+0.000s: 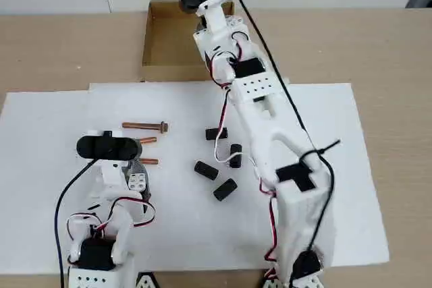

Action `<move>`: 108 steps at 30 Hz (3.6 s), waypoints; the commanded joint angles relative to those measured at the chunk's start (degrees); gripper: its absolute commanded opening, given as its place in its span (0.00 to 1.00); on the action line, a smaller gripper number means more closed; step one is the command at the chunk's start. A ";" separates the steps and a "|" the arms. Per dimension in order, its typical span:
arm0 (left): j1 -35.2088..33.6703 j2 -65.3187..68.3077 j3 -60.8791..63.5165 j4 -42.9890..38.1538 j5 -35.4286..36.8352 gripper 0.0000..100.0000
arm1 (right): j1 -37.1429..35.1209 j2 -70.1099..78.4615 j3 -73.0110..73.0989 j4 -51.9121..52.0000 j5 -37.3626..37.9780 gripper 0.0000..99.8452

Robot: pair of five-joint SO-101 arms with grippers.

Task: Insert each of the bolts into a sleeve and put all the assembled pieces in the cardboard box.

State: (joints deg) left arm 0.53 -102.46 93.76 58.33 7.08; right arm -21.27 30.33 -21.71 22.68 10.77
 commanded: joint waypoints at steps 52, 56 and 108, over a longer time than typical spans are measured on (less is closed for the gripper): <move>-0.35 -0.44 -0.22 -0.09 -0.26 0.01 | -1.27 -22.55 -5.98 76.09 -23.82 0.00; -0.35 -0.44 -0.22 -0.09 -0.18 0.01 | -1.63 -22.46 -3.96 76.18 -29.71 0.01; -0.35 -0.44 -0.22 -0.09 0.00 0.01 | -3.12 -14.73 12.66 70.46 -33.05 0.11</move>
State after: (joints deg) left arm 0.53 -102.46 93.76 58.33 7.16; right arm -24.09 15.56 -6.86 93.27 -22.73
